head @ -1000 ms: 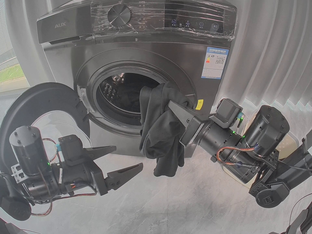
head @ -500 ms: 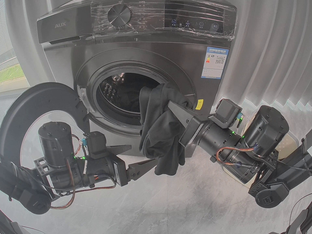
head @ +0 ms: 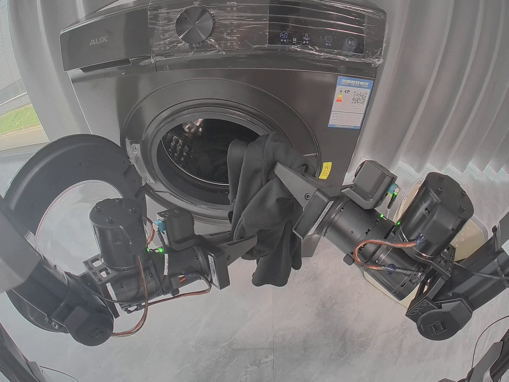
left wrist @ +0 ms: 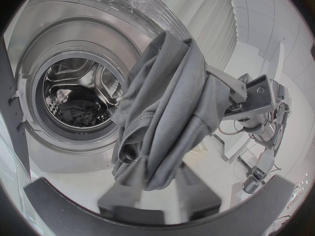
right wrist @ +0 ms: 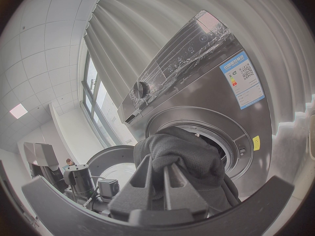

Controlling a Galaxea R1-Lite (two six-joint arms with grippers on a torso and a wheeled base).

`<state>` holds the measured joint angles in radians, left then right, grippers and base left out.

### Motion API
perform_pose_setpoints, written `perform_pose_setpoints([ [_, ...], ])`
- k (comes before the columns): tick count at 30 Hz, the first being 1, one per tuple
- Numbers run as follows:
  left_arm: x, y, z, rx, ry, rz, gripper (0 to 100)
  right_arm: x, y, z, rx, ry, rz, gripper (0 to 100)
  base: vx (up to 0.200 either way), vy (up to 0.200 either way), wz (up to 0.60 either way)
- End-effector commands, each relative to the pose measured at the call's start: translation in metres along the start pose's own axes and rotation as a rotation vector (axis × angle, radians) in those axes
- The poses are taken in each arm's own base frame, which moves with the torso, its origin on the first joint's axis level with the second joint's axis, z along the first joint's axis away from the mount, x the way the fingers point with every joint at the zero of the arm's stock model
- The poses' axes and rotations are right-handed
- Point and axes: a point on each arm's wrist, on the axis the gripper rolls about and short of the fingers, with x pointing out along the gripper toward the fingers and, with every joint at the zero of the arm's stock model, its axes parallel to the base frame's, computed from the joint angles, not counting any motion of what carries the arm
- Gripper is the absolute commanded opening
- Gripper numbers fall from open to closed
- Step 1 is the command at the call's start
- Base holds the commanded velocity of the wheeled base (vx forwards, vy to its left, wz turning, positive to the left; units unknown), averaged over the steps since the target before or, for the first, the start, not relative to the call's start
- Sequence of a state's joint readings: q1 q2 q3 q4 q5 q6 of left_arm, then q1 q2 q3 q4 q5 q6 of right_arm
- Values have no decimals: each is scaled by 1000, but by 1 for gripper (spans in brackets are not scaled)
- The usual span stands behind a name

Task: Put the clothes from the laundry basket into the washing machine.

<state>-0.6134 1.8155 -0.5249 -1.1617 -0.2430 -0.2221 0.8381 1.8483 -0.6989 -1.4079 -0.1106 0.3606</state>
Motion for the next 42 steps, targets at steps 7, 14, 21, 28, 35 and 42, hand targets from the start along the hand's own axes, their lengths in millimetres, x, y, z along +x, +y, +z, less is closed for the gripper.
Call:
perform_pose_setpoints([
  [7, 0, -2, 2, 11, -37, -13, 0, 0, -5, 3, 8, -7, -14, 0, 0, 0, 0],
  [14, -21, -23, 17, 37, -116, -78, 0, -3, -15, 4, 8, 0, -33, 0, 0, 0, 0],
  [21, -41, -45, 34, 52, -194, -151, 0, -19, -34, -8, -21, 60, -103, 100, 0, 0, 0],
  [28, -52, -54, 47, -4, -248, -188, 0, -35, -59, -14, -66, 119, -187, 100, 0, 0, 0],
  [35, -45, -59, 55, 3, -288, -152, 0, -40, -65, -12, -84, 123, -211, 100, 0, 0, 0],
  [42, -32, -63, 64, -10, -345, -76, 0, -43, -64, -8, -94, 115, -204, 100, 0, 0, 0],
])
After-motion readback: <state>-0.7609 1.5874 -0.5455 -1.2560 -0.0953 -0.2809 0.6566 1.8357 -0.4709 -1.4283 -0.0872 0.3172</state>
